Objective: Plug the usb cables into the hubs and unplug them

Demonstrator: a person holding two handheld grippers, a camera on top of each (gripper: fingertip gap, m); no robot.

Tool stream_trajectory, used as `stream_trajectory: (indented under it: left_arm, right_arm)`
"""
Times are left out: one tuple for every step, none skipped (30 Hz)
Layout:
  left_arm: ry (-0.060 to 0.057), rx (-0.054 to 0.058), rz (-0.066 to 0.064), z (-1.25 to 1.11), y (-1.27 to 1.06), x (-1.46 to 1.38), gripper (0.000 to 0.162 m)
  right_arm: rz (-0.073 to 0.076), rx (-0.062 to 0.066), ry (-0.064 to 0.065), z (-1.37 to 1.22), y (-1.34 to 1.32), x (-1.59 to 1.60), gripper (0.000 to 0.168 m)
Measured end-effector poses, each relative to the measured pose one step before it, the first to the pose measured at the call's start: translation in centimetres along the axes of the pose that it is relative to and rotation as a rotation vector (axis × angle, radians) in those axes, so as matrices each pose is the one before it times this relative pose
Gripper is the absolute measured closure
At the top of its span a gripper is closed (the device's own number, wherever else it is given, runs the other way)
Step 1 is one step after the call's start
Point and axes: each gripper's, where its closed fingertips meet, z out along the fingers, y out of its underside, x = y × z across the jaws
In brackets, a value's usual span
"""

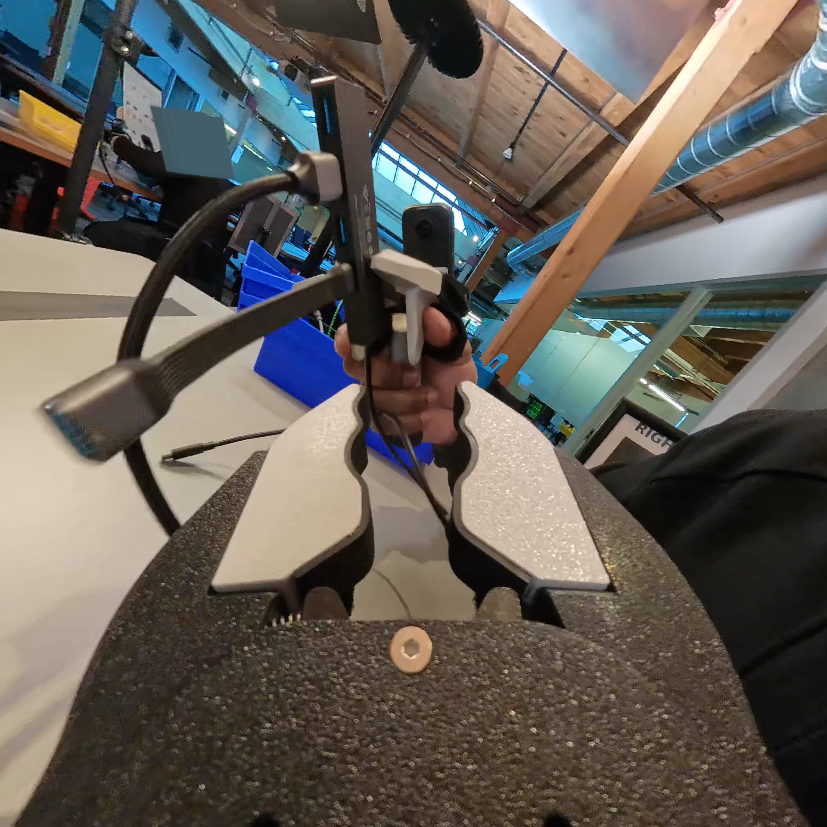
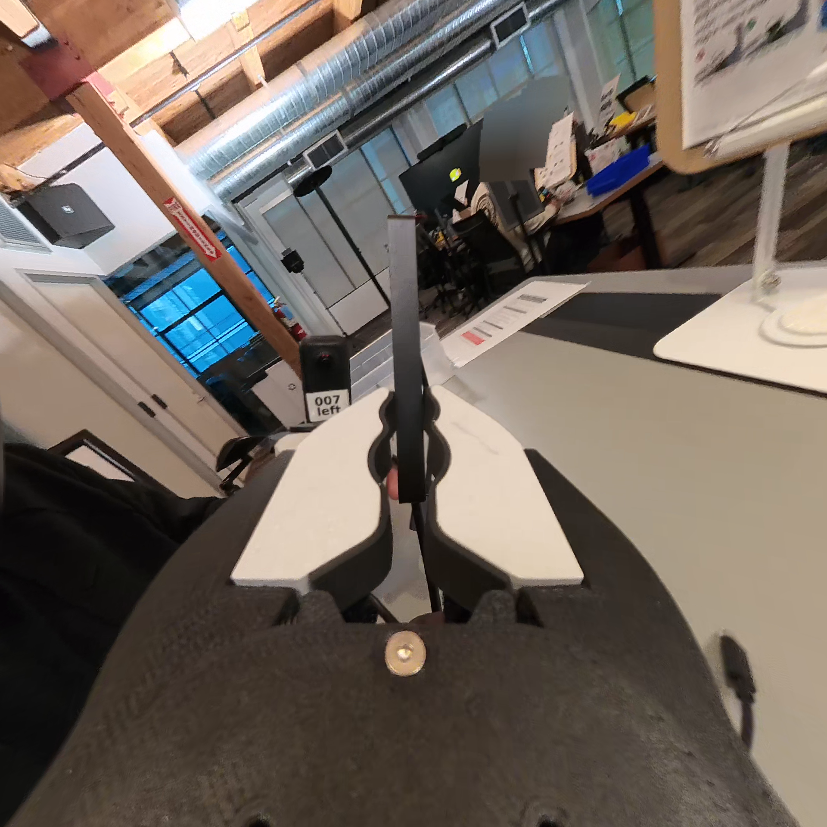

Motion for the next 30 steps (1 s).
stream_trajectory:
  left_arm:
    - [0.0031, -0.0007, 0.0135, 0.007, 0.008, 0.198, 0.127]
    - [-0.0007, -0.0020, 0.0143, -0.013, 0.034, 0.111, 0.128]
    - [-0.0043, -0.0030, 0.0128, -0.037, 0.066, 0.001, 0.128]
    - [-0.0051, -0.0051, 0.0103, -0.046, 0.121, -0.064, 0.129]
    - [-0.0056, -0.0050, 0.0075, -0.056, 0.175, -0.133, 0.130]
    - [-0.0084, -0.0023, 0.0051, -0.069, 0.191, -0.212, 0.131]
    - [-0.0089, -0.0021, 0.0006, -0.063, 0.224, -0.271, 0.132]
    - [-0.0067, -0.0027, -0.0062, -0.046, 0.242, -0.266, 0.133]
    - [-0.0044, -0.0024, -0.0104, -0.027, 0.227, -0.267, 0.134]
    - [-0.0024, -0.0006, -0.0110, -0.024, 0.223, -0.237, 0.134]
    - [-0.0011, 0.0000, -0.0113, -0.027, 0.203, -0.213, 0.135]
    - [-0.0019, -0.0003, -0.0111, -0.010, 0.212, -0.201, 0.135]
    - [-0.0032, -0.0011, -0.0088, 0.013, 0.208, -0.210, 0.136]
    - [-0.0036, -0.0034, -0.0048, 0.043, 0.205, -0.197, 0.136]
    - [-0.0029, -0.0069, -0.0009, 0.077, 0.238, -0.160, 0.136]
    - [-0.0030, -0.0090, 0.0018, 0.076, 0.263, -0.132, 0.136]
    - [-0.0037, -0.0090, 0.0031, 0.079, 0.275, -0.148, 0.136]
    - [-0.0026, -0.0082, 0.0020, 0.097, 0.277, -0.125, 0.136]
    - [-0.0006, -0.0079, -0.0005, 0.093, 0.278, -0.107, 0.136]
    - [0.0006, -0.0076, -0.0025, 0.112, 0.276, -0.095, 0.136]
    - [0.0009, -0.0072, -0.0028, 0.106, 0.277, -0.093, 0.137]
    - [0.0003, -0.0080, -0.0022, 0.102, 0.300, -0.103, 0.137]
    - [-0.0016, -0.0093, -0.0016, 0.105, 0.307, -0.130, 0.137]
    - [-0.0018, -0.0097, -0.0012, 0.108, 0.299, -0.116, 0.137]
    - [-0.0001, -0.0090, -0.0009, 0.097, 0.259, -0.082, 0.137]
    - [0.0007, -0.0085, -0.0001, 0.086, 0.189, -0.042, 0.137]
    - [0.0023, -0.0054, 0.0020, 0.061, 0.083, 0.038, 0.137]
    - [0.0018, -0.0016, 0.0043, 0.027, 0.019, 0.058, 0.137]
    - [-0.0005, -0.0015, 0.0030, 0.013, 0.038, 0.015, 0.137]
    - [0.0000, -0.0020, 0.0002, 0.006, 0.047, -0.009, 0.137]
  right_arm:
    - [-0.0178, 0.0093, 0.0126, -0.524, -0.696, -0.196, 0.159]
    - [-0.0183, 0.0087, 0.0115, -0.584, -0.773, -0.273, 0.159]
    - [-0.0213, 0.0076, 0.0129, -0.631, -0.873, -0.294, 0.159]
    - [-0.0241, 0.0059, 0.0136, -0.676, -0.981, -0.315, 0.158]
    - [-0.0246, 0.0032, 0.0138, -0.730, -1.095, -0.293, 0.158]
    - [-0.0296, 0.0019, 0.0173, -0.808, -1.192, -0.201, 0.158]
    - [-0.0342, 0.0016, 0.0223, -0.868, -1.317, -0.067, 0.158]
    - [-0.0337, 0.0036, 0.0258, -0.942, -1.428, 0.096, 0.158]
    - [-0.0275, 0.0082, 0.0253, -1.016, -1.565, 0.212, 0.158]
    - [-0.0240, 0.0153, 0.0204, -1.070, -1.712, 0.192, 0.158]
    - [-0.0278, 0.0208, 0.0144, -1.097, -1.803, 0.095, 0.158]
    - [-0.0337, 0.0229, 0.0108, -1.098, -1.823, 0.028, 0.159]
    - [-0.0317, 0.0239, 0.0100, -1.102, -1.751, 0.054, 0.159]
    - [-0.0255, 0.0229, 0.0142, -1.066, -1.594, 0.201, 0.159]
    - [-0.0223, 0.0221, 0.0164, -1.064, -1.386, 0.336, 0.158]
    - [-0.0242, 0.0231, 0.0126, -1.066, -1.204, 0.397, 0.158]
    - [-0.0269, 0.0264, 0.0120, -1.073, -1.033, 0.491, 0.158]
    - [-0.0319, 0.0266, 0.0190, -1.077, -0.844, 0.717, 0.158]
    - [-0.0366, 0.0237, 0.0338, -1.062, -0.649, 1.026, 0.159]
    - [-0.0424, 0.0202, 0.0447, -1.008, -0.420, 1.267, 0.159]
    - [-0.0499, 0.0106, 0.0460, -0.893, -0.123, 1.380, 0.158]
    - [-0.0561, 0.0011, 0.0468, -0.778, 0.180, 1.413, 0.159]
    - [-0.0578, -0.0076, 0.0440, -0.653, 0.500, 1.399, 0.158]
    - [-0.0611, -0.0179, 0.0431, -0.508, 0.855, 1.327, 0.158]
    - [-0.0494, -0.0224, 0.0325, -0.373, 1.157, 1.113, 0.158]
    - [-0.0460, -0.0285, 0.0113, -0.254, 1.491, 0.700, 0.158]
    - [-0.0598, -0.0395, -0.0045, -0.163, 1.876, 0.271, 0.158]
    - [-0.0565, -0.0438, -0.0095, -0.093, 2.141, -0.037, 0.158]
    - [-0.0315, -0.0483, -0.0132, -0.010, 2.313, -0.245, 0.158]
    - [0.0024, -0.0402, -0.0205, 0.054, 2.165, -0.431, 0.158]
